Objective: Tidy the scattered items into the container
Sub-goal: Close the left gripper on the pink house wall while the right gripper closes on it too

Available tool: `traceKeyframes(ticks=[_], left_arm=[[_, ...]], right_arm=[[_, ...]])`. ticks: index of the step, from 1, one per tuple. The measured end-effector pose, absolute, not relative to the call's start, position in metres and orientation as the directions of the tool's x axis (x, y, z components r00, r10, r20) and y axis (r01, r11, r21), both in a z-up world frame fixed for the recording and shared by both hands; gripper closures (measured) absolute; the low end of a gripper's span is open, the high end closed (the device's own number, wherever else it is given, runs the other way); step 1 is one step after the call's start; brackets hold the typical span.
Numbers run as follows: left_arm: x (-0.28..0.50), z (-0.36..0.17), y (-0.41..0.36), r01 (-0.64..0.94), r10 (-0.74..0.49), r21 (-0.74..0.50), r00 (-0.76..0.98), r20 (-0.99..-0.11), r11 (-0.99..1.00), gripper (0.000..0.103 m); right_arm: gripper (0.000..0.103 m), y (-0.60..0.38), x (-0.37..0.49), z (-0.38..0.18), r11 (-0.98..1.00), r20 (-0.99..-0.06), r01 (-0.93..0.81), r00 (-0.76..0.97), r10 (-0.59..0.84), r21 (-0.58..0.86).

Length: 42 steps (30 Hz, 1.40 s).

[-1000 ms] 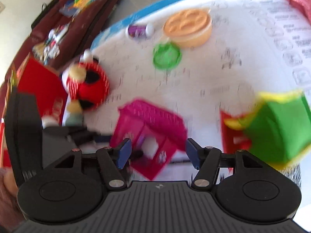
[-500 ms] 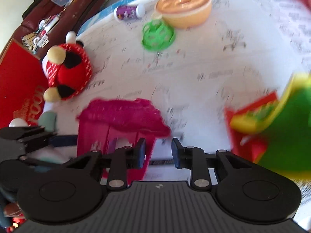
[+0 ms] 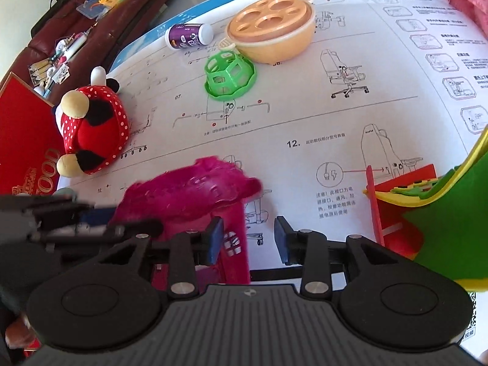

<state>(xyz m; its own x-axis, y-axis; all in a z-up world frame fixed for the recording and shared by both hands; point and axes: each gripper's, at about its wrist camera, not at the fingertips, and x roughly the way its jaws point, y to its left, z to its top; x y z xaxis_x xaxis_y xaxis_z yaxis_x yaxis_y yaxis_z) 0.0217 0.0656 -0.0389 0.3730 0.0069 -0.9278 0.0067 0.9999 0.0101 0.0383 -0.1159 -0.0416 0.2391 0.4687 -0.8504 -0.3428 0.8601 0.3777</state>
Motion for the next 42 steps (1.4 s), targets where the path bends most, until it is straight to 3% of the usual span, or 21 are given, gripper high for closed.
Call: traceKeyframes(ticks=[1,3,5,11,15,18,20,27,30,36,42], left_arm=[[0.024,-0.039,0.067,0.002,0.013,0.015,0.373,-0.928,1.000,0.069],[0.026,-0.040,0.069,-0.015,0.025,0.021,0.370,-0.929,1.000,0.049],[0.022,-0.038,0.072,-0.012,0.010,0.006,0.367,-0.930,1.000,0.040],[0.001,-0.029,0.065,-0.008,-0.028,-0.033,0.336,-0.941,0.999,0.030],[-0.002,-0.033,0.049,0.014,-0.017,-0.013,0.312,-0.950,1.000,0.032],[-0.001,-0.041,0.044,-0.002,0.024,0.025,0.307,-0.951,1.000,0.039],[0.000,-0.042,0.047,-0.023,0.020,0.013,0.311,-0.950,1.000,0.051],[0.000,-0.040,0.047,-0.022,0.017,0.010,0.328,-0.944,1.000,0.078],[0.000,-0.040,0.047,-0.012,0.020,0.017,0.334,-0.942,1.000,0.077],[-0.001,-0.041,0.047,-0.006,0.032,0.032,0.339,-0.940,0.999,0.062],[-0.003,-0.041,0.049,-0.015,0.025,0.022,0.344,-0.939,1.000,0.060]], right_arm=[[0.062,-0.117,0.038,-0.042,0.861,-0.850,-0.339,0.242,0.469,0.378],[0.064,-0.118,0.038,-0.042,0.868,-0.852,-0.341,0.258,0.456,0.361],[0.067,-0.120,0.039,-0.042,0.871,-0.854,-0.345,0.264,0.448,0.350],[0.067,-0.118,0.041,-0.043,0.872,-0.850,-0.345,0.278,0.448,0.347],[0.065,-0.117,0.040,-0.043,0.872,-0.849,-0.342,0.277,0.450,0.351],[0.065,-0.120,0.039,-0.042,0.869,-0.848,-0.337,0.269,0.457,0.361],[0.063,-0.122,0.038,-0.043,0.869,-0.849,-0.333,0.262,0.458,0.366],[0.063,-0.126,0.032,-0.044,0.851,-0.840,-0.349,0.240,0.486,0.393],[0.063,-0.128,0.030,-0.044,0.846,-0.840,-0.349,0.227,0.493,0.402],[0.063,-0.128,0.030,-0.044,0.847,-0.844,-0.334,0.207,0.494,0.414],[0.062,-0.130,0.022,-0.044,0.832,-0.839,-0.308,0.156,0.522,0.461]])
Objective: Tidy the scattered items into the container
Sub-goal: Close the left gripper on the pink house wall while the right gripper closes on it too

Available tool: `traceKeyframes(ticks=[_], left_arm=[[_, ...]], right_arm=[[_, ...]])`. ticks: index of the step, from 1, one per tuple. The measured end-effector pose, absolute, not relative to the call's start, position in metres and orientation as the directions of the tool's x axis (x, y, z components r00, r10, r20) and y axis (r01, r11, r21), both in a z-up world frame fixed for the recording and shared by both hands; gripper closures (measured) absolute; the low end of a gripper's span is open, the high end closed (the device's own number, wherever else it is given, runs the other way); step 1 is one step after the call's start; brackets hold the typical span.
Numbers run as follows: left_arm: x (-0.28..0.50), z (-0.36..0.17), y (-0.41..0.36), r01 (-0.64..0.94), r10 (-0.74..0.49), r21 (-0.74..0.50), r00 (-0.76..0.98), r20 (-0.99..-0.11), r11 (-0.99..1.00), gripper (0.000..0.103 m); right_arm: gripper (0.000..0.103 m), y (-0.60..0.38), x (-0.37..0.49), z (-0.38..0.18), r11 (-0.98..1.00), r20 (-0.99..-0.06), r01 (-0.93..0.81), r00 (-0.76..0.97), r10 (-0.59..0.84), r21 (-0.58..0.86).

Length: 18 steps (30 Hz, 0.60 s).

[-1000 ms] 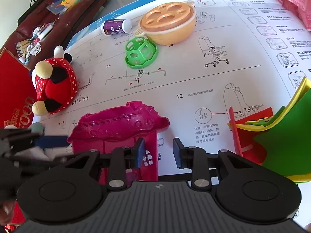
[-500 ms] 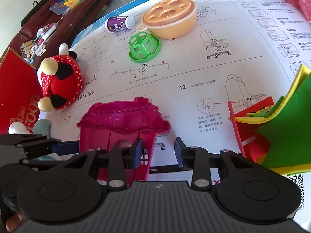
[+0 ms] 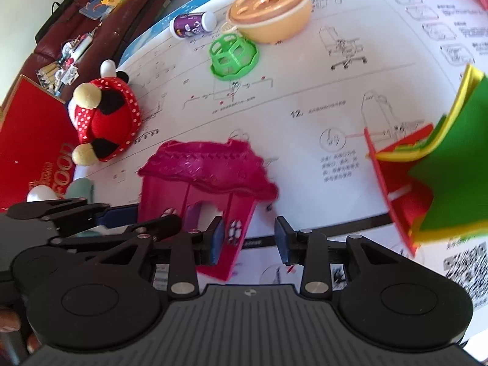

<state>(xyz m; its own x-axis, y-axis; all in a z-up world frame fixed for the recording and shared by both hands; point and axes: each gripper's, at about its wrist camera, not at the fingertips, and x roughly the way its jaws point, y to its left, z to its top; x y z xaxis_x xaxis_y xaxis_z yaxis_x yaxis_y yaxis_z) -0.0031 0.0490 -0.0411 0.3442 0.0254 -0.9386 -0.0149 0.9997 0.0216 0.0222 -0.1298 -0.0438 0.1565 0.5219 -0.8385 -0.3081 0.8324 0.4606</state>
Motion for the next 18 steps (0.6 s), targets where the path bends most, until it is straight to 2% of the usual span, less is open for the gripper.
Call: traceKeyframes(ticks=[4,9,10,11,12,14,18], left_arm=[[-0.004,-0.041,0.049,-0.016,0.028,0.023,0.347,-0.937,1.000,0.054],[-0.007,-0.035,0.054,-0.012,0.034,0.032,0.354,-0.935,0.999,0.048],[-0.008,-0.033,0.056,-0.019,0.043,0.038,0.364,-0.930,0.999,0.050],[-0.009,-0.031,0.059,-0.024,0.043,0.036,0.368,-0.929,0.999,0.058],[-0.009,-0.030,0.062,-0.028,0.037,0.028,0.368,-0.929,0.999,0.074],[-0.008,-0.031,0.065,-0.023,0.003,-0.005,0.355,-0.935,1.000,0.078],[-0.009,-0.037,0.054,0.019,0.005,0.012,0.346,-0.938,1.000,0.048]], right_arm=[[0.064,-0.125,0.015,-0.045,0.827,-0.840,-0.330,0.149,0.521,0.455],[0.079,-0.120,0.017,-0.046,0.824,-0.839,-0.353,0.159,0.520,0.443],[0.080,-0.120,0.017,-0.046,0.823,-0.838,-0.360,0.163,0.520,0.440],[0.080,-0.120,0.016,-0.046,0.821,-0.837,-0.366,0.168,0.520,0.437],[0.080,-0.120,0.016,-0.046,0.820,-0.836,-0.368,0.169,0.522,0.438],[0.080,-0.122,0.016,-0.047,0.819,-0.832,-0.362,0.169,0.528,0.446],[0.078,-0.122,0.017,-0.049,0.820,-0.830,-0.347,0.169,0.532,0.456]])
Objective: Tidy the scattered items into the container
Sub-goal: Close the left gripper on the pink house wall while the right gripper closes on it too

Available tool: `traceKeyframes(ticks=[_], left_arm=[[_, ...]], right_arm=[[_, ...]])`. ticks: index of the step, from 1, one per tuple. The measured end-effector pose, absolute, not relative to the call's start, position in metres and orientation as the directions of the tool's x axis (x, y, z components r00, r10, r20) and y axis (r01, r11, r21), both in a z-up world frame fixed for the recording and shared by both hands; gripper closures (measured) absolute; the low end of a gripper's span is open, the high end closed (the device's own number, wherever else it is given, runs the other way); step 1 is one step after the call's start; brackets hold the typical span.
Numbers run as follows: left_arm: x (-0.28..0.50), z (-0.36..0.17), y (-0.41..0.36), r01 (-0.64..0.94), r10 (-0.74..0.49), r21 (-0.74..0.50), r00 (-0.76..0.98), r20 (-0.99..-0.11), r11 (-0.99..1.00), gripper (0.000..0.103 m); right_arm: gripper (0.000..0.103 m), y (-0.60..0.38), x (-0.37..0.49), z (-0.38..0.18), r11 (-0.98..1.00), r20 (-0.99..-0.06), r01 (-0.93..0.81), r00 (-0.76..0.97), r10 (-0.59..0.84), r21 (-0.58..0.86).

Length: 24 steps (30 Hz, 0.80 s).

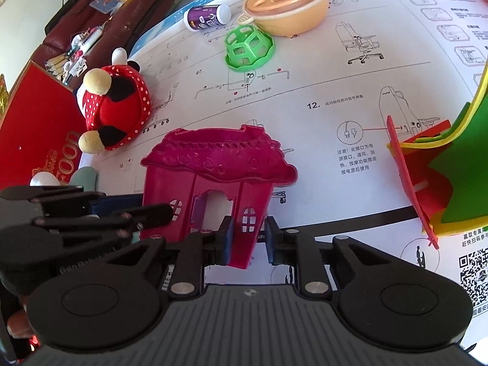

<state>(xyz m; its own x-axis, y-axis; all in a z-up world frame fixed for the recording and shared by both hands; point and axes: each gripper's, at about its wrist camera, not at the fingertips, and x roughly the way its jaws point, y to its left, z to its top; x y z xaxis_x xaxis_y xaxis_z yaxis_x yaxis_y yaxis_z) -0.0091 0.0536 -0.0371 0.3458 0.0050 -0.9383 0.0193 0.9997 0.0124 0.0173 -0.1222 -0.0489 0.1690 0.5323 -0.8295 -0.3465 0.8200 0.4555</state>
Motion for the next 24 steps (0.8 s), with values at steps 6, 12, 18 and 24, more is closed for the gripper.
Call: traceKeyframes(ticks=[6,12,18,24], left_arm=[[-0.005,-0.040,0.049,0.032,-0.006,0.006,0.352,-0.936,0.999,0.059],[-0.007,-0.039,0.040,0.059,0.023,0.049,0.382,-0.924,0.997,0.074],[-0.010,-0.041,0.035,0.084,0.044,0.084,0.399,-0.916,0.993,0.070],[-0.014,-0.046,0.029,0.106,0.117,0.175,0.416,-0.902,0.979,0.031]], right_arm=[[0.078,-0.124,0.020,-0.050,0.819,-0.823,-0.326,0.169,0.543,0.473],[0.081,-0.122,0.018,-0.048,0.821,-0.824,-0.340,0.184,0.536,0.458],[0.080,-0.123,0.020,-0.050,0.816,-0.818,-0.330,0.176,0.547,0.475],[0.080,-0.122,0.020,-0.049,0.820,-0.822,-0.326,0.174,0.542,0.471]])
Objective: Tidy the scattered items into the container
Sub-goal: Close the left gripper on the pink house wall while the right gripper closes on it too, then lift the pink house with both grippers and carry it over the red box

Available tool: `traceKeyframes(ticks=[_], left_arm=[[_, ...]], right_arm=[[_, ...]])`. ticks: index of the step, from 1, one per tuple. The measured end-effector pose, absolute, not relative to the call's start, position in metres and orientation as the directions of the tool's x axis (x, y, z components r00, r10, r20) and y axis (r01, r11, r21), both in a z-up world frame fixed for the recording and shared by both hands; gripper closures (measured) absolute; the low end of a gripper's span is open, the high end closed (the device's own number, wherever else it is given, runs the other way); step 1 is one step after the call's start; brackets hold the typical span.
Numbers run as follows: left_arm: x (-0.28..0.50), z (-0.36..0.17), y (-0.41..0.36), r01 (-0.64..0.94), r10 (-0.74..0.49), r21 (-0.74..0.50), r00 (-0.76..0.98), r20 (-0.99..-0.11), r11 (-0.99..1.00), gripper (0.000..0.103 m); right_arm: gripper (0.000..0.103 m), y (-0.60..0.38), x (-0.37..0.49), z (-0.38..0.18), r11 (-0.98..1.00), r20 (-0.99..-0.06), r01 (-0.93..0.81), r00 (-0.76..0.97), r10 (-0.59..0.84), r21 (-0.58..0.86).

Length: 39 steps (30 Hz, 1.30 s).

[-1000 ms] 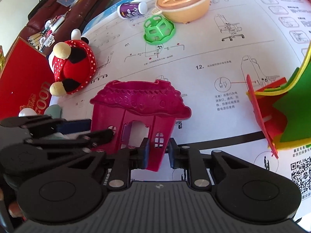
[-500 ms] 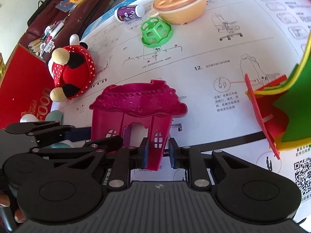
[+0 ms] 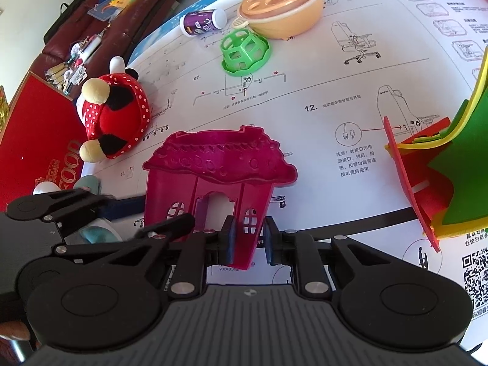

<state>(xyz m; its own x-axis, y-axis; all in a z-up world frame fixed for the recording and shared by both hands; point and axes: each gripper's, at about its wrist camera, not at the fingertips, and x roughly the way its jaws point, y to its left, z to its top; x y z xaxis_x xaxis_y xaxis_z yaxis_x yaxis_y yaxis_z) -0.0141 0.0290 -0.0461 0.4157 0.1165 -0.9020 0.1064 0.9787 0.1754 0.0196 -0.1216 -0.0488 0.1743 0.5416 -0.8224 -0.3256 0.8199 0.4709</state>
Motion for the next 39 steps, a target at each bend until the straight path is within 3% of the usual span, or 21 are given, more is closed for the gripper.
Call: traceKeyframes(ticks=[2,8,9,12,39], left_arm=[[-0.016,-0.046,0.027,0.111,0.098,0.156,0.412,-0.906,0.981,0.057],[-0.021,-0.039,0.025,0.108,0.080,0.140,0.431,-0.899,0.984,0.068],[-0.023,-0.036,0.025,0.109,0.078,0.141,0.443,-0.893,0.984,0.081],[-0.024,-0.028,0.030,0.089,0.055,0.107,0.461,-0.886,0.990,0.088],[-0.043,0.036,0.044,-0.025,0.070,0.067,0.582,-0.811,0.997,0.087]], right_arm=[[0.080,-0.119,0.018,-0.048,0.818,-0.824,-0.333,0.169,0.541,0.469],[0.081,-0.119,0.013,-0.045,0.823,-0.830,-0.344,0.178,0.529,0.451],[0.081,-0.121,0.012,-0.045,0.828,-0.831,-0.337,0.185,0.525,0.448],[0.080,-0.126,0.012,-0.042,0.834,-0.830,-0.324,0.199,0.521,0.446],[0.082,-0.122,0.002,0.028,0.810,-0.763,-0.423,0.331,0.555,0.406]])
